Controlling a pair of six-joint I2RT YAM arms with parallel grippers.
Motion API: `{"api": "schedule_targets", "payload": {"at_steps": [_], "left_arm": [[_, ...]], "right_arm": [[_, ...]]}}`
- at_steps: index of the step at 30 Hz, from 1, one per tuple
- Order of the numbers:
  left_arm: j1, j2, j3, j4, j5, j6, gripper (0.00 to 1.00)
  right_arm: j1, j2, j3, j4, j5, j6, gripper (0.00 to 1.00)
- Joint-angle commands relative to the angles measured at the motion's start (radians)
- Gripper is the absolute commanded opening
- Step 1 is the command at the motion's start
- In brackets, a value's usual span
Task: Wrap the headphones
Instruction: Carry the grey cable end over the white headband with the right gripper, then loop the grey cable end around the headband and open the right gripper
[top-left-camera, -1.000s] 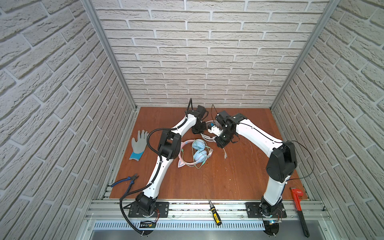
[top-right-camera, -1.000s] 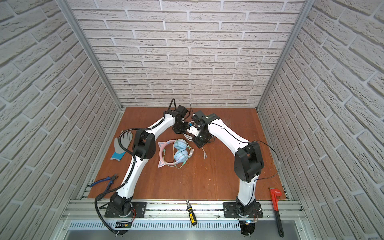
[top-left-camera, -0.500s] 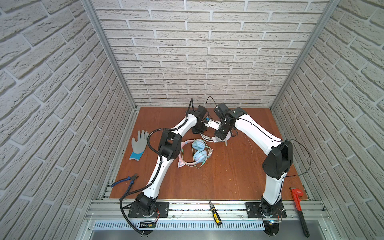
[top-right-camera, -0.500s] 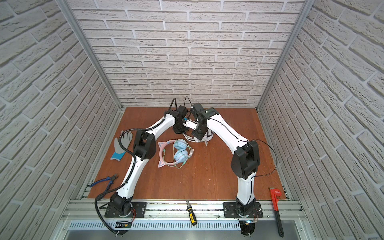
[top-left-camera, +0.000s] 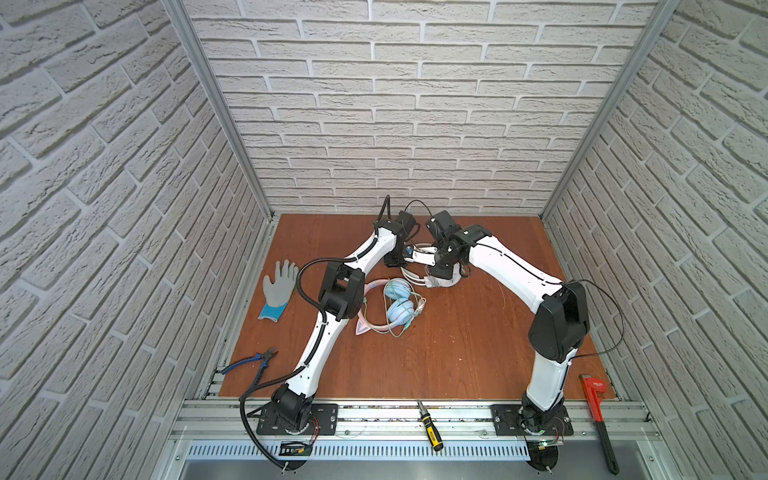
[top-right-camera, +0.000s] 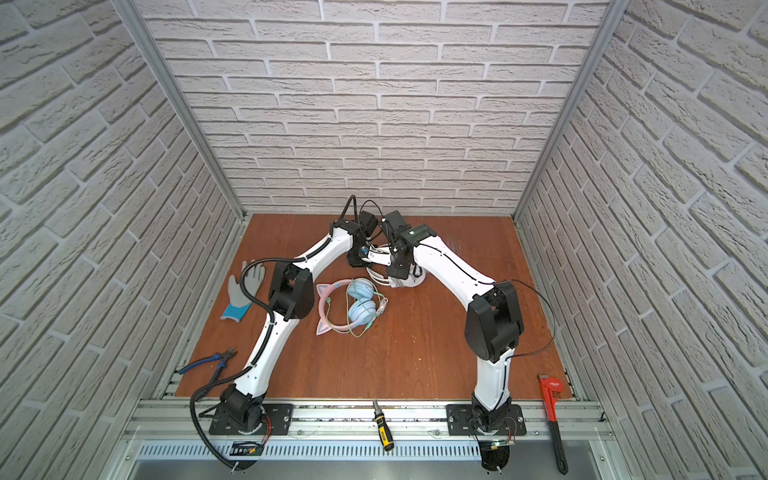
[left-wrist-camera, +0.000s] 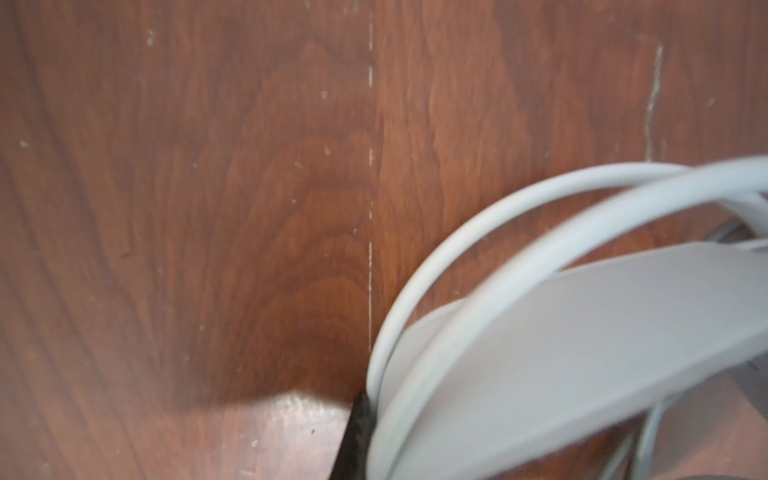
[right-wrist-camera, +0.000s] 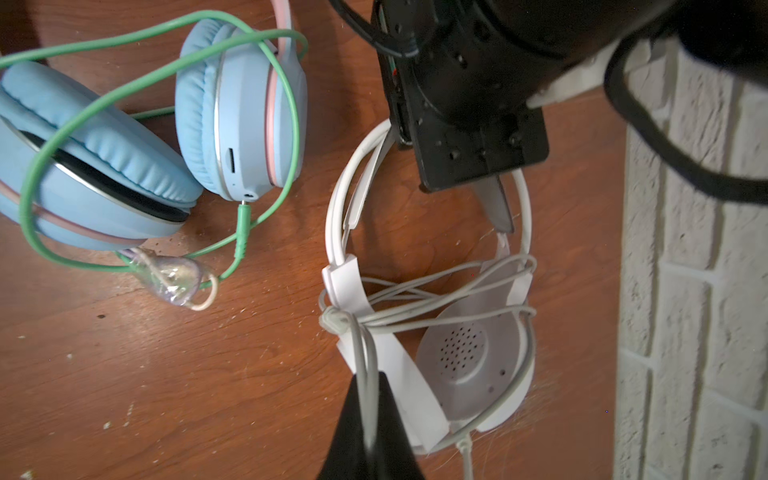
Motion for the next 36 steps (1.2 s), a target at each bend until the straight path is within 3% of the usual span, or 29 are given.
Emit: {"api": "schedule_targets", "payload": {"at_steps": [1,9,15,23,36], "left_arm": [[-0.007,0.033,0.019,-0.047,0.002,0.022,0.0],[-0.008,0.03,0.022,-0.058,0.002,0.042,0.0],[-0.009,0.03,0.025,-0.06,0.011,0.046,0.0],[-0.009,0.026,0.025,-0.065,0.017,0.05,0.0],[-0.009,0.019,0.025,-0.07,0.037,0.055,0.0]], "right_arm": [[0.011,-0.059,-0.019,0.153,0.021,-0.122,0.05],[0.002,-0.023,-0.071,0.347,0.109,-0.226,0.05],[-0.022,-0.018,-0.139,0.549,0.1,-0.302,0.05],[-0.06,-0.012,-0.216,0.728,0.043,-0.357,0.05],[-0.176,0.045,-0.248,0.806,-0.094,-0.288,0.05]]}}
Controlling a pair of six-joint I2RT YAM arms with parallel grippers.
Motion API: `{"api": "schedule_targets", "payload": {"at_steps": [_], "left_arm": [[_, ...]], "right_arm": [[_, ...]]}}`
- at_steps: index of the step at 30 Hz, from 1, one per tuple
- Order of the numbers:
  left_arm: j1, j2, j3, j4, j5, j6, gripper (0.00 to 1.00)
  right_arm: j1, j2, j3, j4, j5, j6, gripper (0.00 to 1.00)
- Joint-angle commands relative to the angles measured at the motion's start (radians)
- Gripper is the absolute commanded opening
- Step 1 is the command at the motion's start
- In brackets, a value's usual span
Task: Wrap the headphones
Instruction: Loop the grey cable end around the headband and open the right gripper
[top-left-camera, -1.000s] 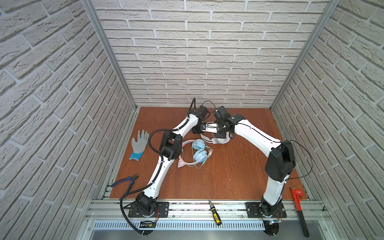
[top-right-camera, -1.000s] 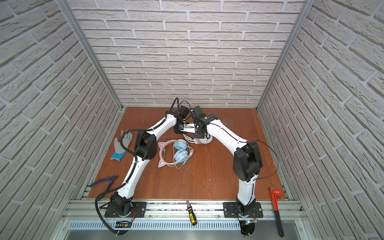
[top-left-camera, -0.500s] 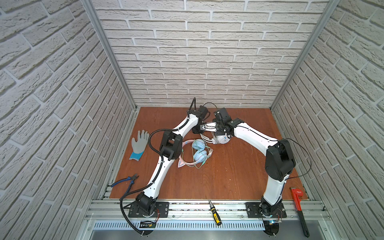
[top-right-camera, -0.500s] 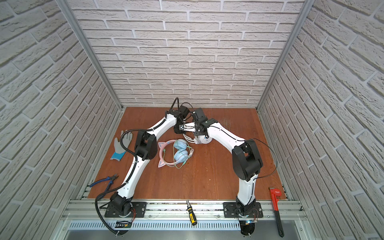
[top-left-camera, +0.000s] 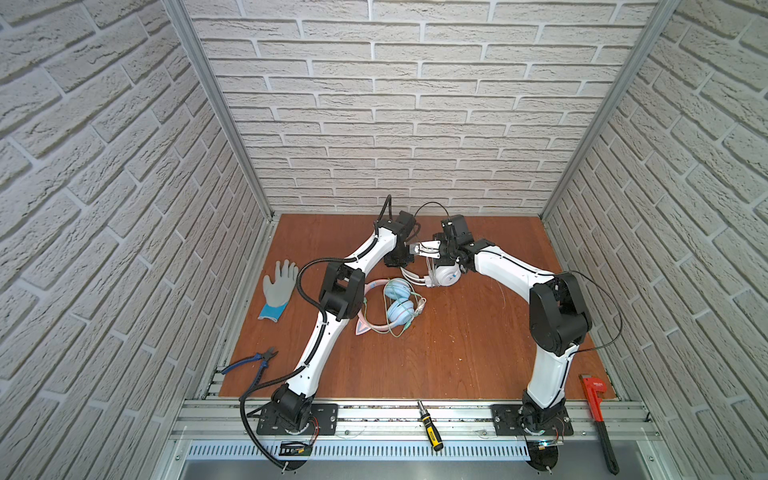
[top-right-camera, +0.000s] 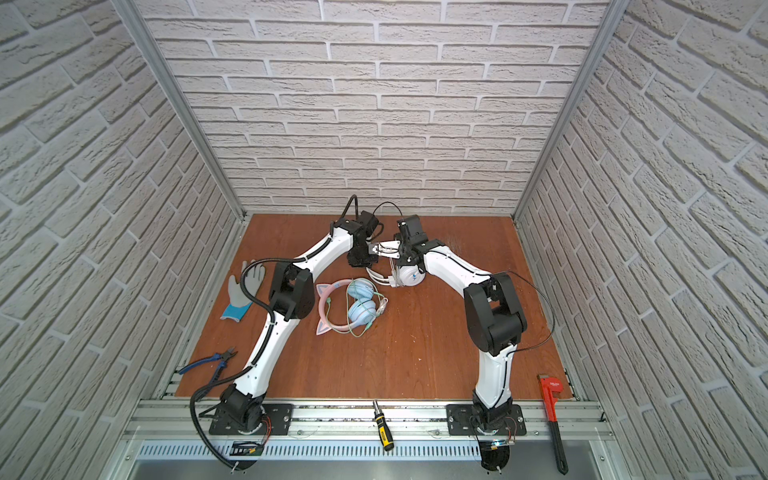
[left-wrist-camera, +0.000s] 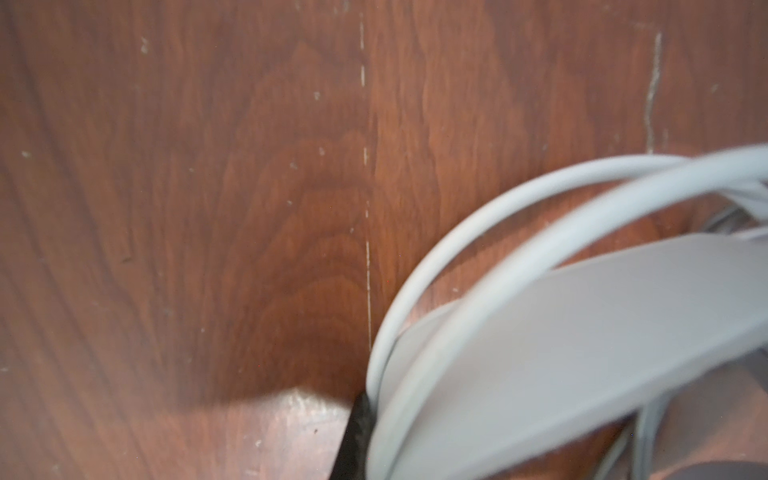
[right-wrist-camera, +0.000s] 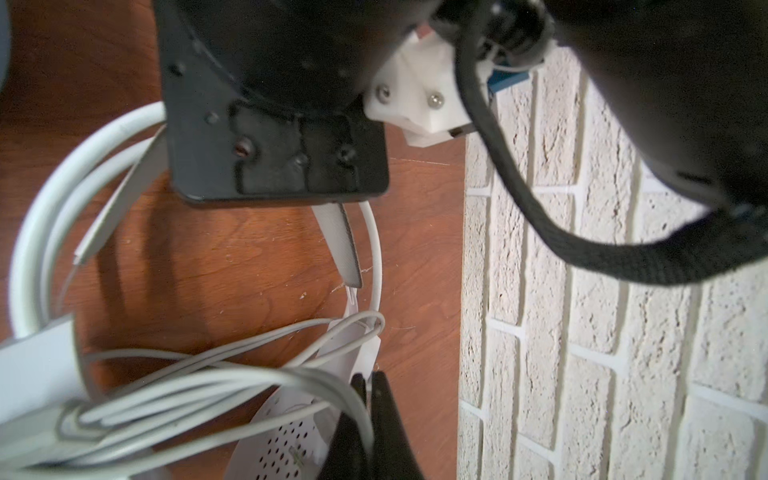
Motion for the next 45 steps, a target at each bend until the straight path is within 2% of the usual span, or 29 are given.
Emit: {"api": "schedule_targets", "payload": {"at_steps": [1,10,14,18,23,31,38,45], "left_arm": [[-0.007,0.014,0.014,-0.061,0.037,0.022,0.0],[-0.008,0.004,0.012,-0.073,0.033,-0.002,0.0],[-0.007,0.002,0.014,-0.072,0.027,-0.016,0.06],[-0.007,0.002,0.014,-0.073,0.026,-0.025,0.09],[-0.007,0.005,0.014,-0.08,0.026,-0.026,0.09],[-0.009,0.003,0.015,-0.082,0.027,-0.029,0.12],[-0.008,0.0,0.014,-0.085,0.024,-0.031,0.18],[-0.008,-0.003,0.019,-0.087,0.026,-0.039,0.32]], "right_arm": [[-0.026,0.018,0.003,0.136,-0.047,0.033,0.06],[-0.053,0.04,0.054,0.007,-0.1,0.165,0.2],[-0.061,0.011,0.046,-0.036,-0.132,0.209,0.29],[-0.068,0.003,0.062,-0.068,-0.126,0.252,0.34],[-0.078,0.023,0.125,-0.101,-0.066,0.313,0.38],[-0.084,0.055,0.206,-0.119,-0.052,0.394,0.48],[-0.1,0.091,0.232,-0.152,0.01,0.458,0.54],[-0.128,0.101,0.268,-0.229,0.04,0.561,0.55]]}}
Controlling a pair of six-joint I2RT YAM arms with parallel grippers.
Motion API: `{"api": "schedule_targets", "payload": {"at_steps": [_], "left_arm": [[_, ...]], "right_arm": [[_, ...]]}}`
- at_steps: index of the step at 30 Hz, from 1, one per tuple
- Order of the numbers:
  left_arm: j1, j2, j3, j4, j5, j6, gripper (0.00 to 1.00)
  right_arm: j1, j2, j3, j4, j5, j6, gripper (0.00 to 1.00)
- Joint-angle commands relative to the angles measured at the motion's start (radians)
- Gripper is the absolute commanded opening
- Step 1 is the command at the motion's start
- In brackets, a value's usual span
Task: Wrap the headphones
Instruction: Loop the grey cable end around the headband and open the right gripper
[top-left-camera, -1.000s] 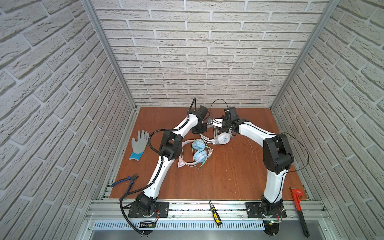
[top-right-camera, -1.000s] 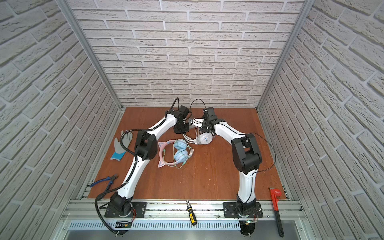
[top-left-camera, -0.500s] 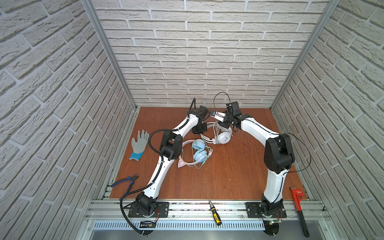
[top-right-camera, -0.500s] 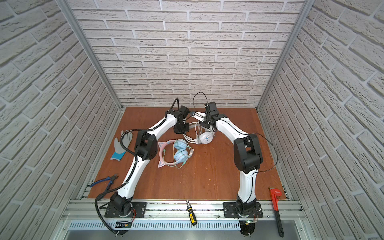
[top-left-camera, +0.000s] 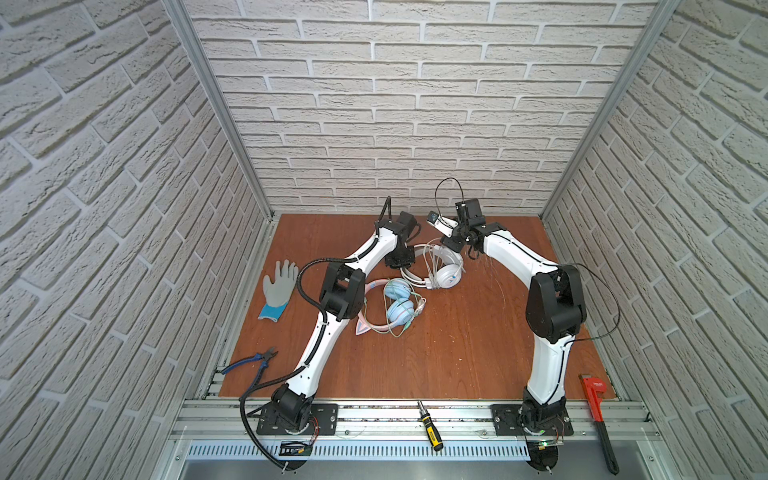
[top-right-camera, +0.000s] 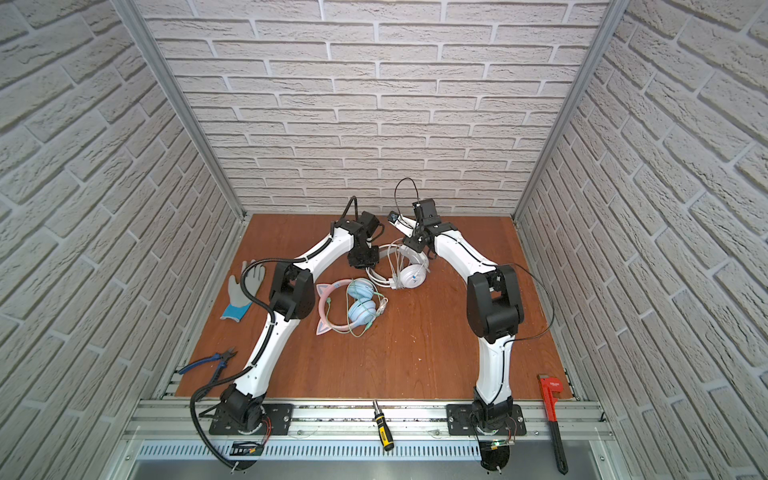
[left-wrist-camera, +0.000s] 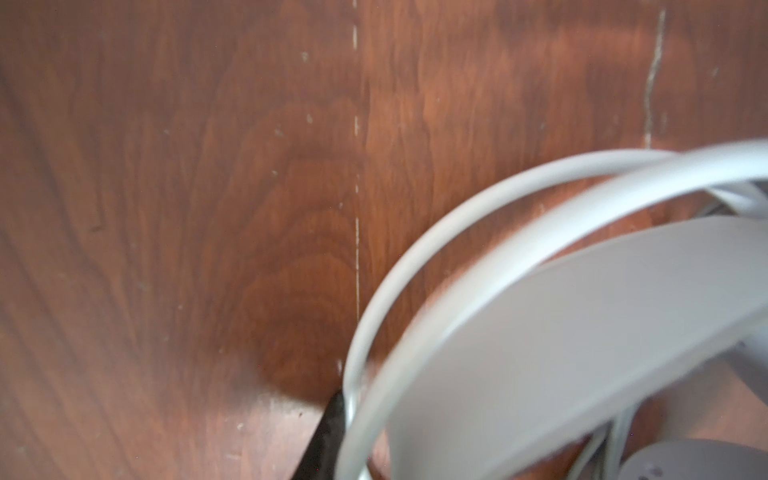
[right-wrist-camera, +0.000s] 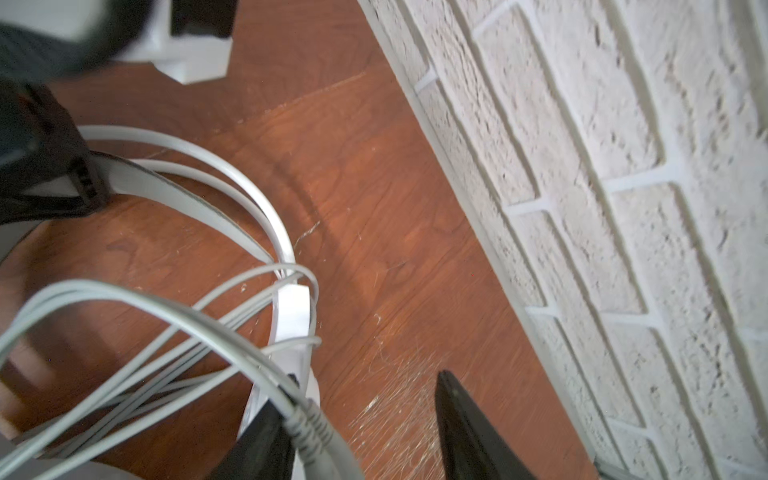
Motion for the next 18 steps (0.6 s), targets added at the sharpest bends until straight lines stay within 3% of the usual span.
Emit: {"api": "schedule_targets", "payload": {"at_steps": [1,5,11,14,18], "left_arm": [[-0.006,-0.003,0.018,-0.068,0.003,-0.007,0.33],[-0.007,-0.005,0.026,-0.071,0.003,-0.007,0.34],[-0.006,-0.001,0.033,-0.078,0.006,-0.006,0.36],[-0.007,-0.004,0.032,-0.079,0.013,-0.006,0.42],[-0.006,-0.012,0.034,-0.076,0.017,-0.006,0.44]], "right_arm": [[-0.02,-0.005,0.045,-0.04,0.029,0.106,0.56],[-0.048,-0.008,0.069,-0.08,0.024,0.203,0.62],[-0.071,0.021,0.144,-0.182,0.018,0.235,0.67],[-0.088,0.063,0.208,-0.258,0.019,0.25,0.7],[-0.109,0.128,0.289,-0.343,0.022,0.299,0.7]]}}
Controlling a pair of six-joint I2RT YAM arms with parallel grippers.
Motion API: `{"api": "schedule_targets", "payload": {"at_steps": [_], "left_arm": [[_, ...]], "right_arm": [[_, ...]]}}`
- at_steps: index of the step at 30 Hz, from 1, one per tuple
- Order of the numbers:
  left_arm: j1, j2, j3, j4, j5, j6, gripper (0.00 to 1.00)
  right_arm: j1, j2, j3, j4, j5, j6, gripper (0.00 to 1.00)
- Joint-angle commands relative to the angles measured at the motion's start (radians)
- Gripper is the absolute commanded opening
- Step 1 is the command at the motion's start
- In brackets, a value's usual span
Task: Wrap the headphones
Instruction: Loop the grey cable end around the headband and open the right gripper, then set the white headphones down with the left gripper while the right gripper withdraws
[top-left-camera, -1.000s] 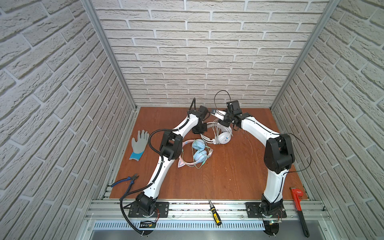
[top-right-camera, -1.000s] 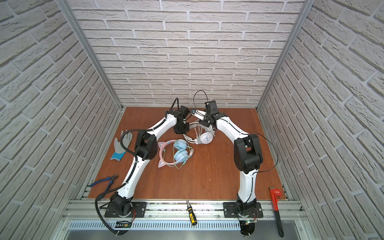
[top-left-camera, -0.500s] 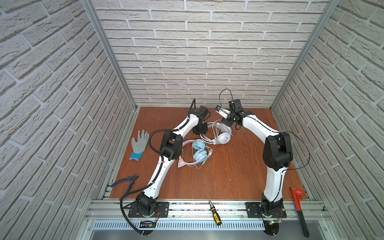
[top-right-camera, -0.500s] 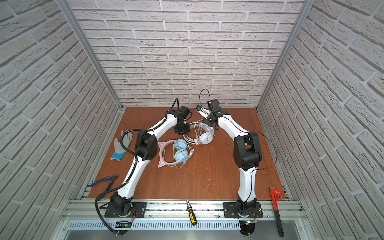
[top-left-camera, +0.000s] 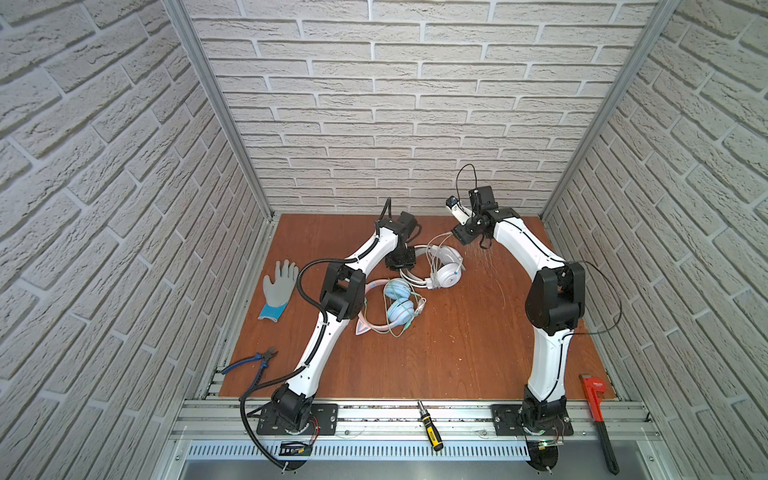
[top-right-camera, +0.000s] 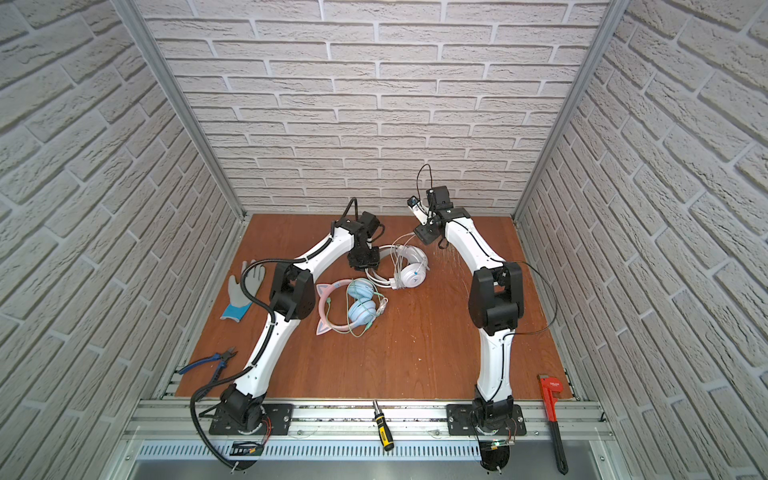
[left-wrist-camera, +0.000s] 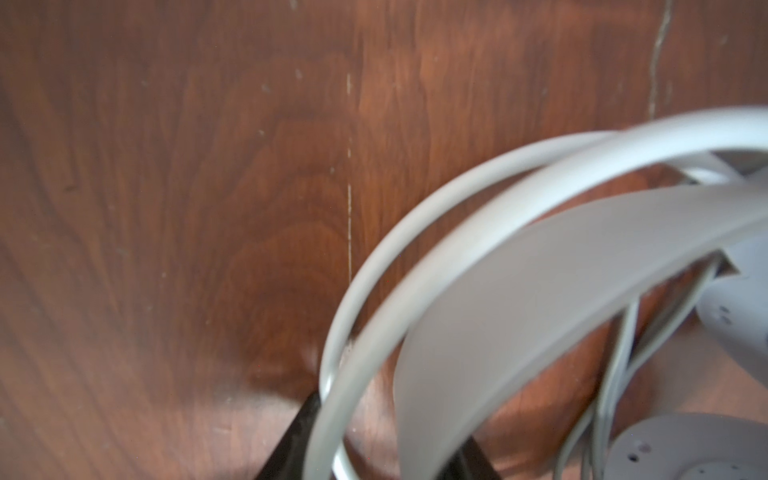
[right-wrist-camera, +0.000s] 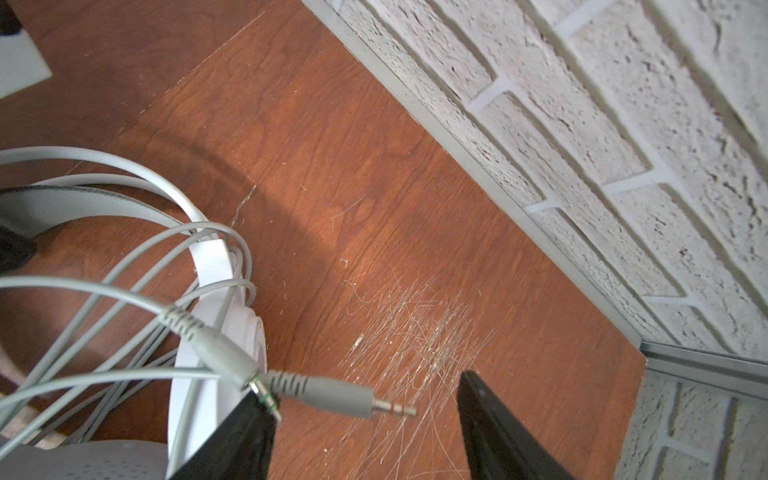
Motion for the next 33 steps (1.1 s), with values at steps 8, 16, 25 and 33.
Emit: {"api": "schedule_targets", "payload": {"at_steps": [8,16,25,33], "left_arm": [[-0.003,-0.028,0.028,-0.042,0.006,-0.006,0.6],[-0.003,-0.062,0.028,-0.029,0.0,-0.01,0.74],[0.003,-0.128,0.02,-0.004,0.0,-0.001,0.82],[0.014,-0.204,-0.001,0.012,0.004,0.015,0.82]], "right_arm": [[-0.055,0.148,0.194,-0.201,-0.028,0.139,0.7],[-0.056,0.147,0.178,-0.197,-0.119,0.135,0.7],[-0.055,0.025,-0.006,-0.05,-0.265,0.1,0.7],[-0.056,-0.007,-0.027,-0.021,-0.255,0.121,0.7]]}}
